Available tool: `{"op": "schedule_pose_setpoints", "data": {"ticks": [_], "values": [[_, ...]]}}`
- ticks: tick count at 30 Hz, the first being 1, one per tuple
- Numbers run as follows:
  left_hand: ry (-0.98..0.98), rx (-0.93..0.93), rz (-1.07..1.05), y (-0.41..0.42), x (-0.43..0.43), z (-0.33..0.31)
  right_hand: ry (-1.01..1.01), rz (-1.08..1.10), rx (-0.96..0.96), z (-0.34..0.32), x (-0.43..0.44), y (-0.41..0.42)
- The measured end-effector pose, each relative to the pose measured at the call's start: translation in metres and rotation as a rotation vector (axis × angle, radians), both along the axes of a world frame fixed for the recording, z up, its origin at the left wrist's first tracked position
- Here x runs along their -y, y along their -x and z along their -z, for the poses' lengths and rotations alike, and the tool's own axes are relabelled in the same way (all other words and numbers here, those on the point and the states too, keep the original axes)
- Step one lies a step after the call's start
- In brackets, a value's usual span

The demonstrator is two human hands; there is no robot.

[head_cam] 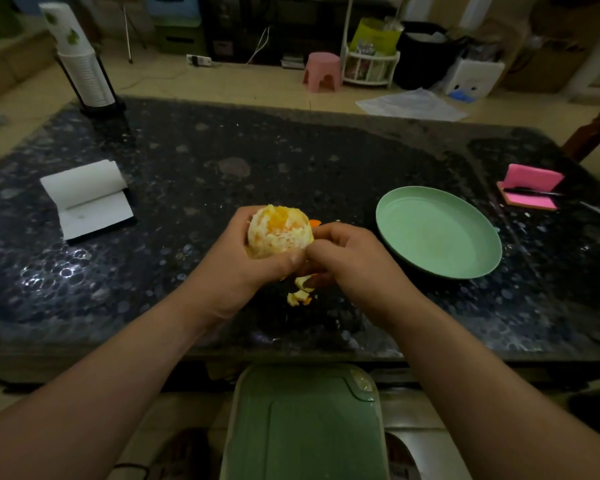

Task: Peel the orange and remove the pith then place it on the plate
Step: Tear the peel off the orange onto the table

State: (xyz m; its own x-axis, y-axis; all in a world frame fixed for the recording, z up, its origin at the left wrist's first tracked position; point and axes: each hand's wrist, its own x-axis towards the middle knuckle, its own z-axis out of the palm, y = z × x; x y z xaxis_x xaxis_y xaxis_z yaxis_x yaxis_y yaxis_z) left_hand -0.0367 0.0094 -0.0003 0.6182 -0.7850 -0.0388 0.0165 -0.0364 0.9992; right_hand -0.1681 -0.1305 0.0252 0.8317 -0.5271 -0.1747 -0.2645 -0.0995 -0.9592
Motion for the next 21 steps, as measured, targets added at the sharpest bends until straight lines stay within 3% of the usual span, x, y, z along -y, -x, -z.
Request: {"op": "schedule_pose_setpoints", "data": {"ticks": [6, 21], "values": [[-0.006, 0.096, -0.001, -0.001, -0.001, 0.004, 0.024, 0.017, 0.018, 0.003, -0.002, 0.000], [-0.011, 0.117, -0.064, 0.007, 0.000, 0.005, -0.001, 0.064, 0.062, 0.011, -0.011, 0.004]]}}
